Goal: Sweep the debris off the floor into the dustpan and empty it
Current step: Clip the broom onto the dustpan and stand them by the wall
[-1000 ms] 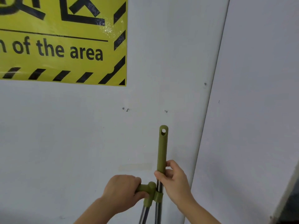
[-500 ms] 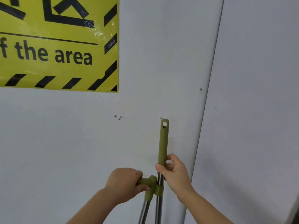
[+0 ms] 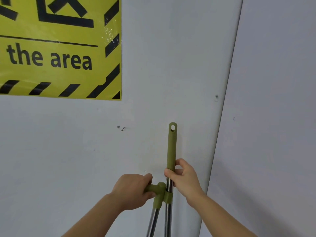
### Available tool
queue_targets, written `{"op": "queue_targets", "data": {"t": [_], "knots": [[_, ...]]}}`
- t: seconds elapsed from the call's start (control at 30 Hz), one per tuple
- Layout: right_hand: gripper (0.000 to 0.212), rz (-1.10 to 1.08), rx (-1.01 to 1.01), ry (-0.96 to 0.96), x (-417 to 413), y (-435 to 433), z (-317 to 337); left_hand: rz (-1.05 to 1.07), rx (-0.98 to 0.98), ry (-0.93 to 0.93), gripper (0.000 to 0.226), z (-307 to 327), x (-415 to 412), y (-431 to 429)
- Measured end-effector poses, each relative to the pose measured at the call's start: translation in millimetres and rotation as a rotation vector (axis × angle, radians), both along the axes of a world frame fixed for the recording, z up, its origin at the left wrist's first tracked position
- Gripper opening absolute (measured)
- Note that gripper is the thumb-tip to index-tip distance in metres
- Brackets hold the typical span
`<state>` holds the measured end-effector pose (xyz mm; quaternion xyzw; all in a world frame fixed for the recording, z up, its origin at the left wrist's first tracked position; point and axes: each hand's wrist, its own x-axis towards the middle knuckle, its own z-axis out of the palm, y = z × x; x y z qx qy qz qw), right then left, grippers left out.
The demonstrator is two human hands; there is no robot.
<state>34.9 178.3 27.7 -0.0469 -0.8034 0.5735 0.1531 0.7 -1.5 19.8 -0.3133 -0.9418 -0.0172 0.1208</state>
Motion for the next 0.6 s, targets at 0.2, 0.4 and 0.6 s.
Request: {"op": "queue_targets", "data": {"t": [0.2, 0.4, 0.6], "knots": [[0.018, 0.013, 0.004, -0.014, -8, 7, -4, -0.004, -0.014, -0.015, 0.034, -3, -8, 6], [0.018, 0.034, 0.007, -0.028, -14, 8, -6, 0.013, -0.005, -0.043, 0.032, -5, -12, 6], [0.019, 0.047, 0.015, -0.044, -24, 8, -9, 0.028, -0.002, -0.068, 0.030, -6, -15, 7]]}}
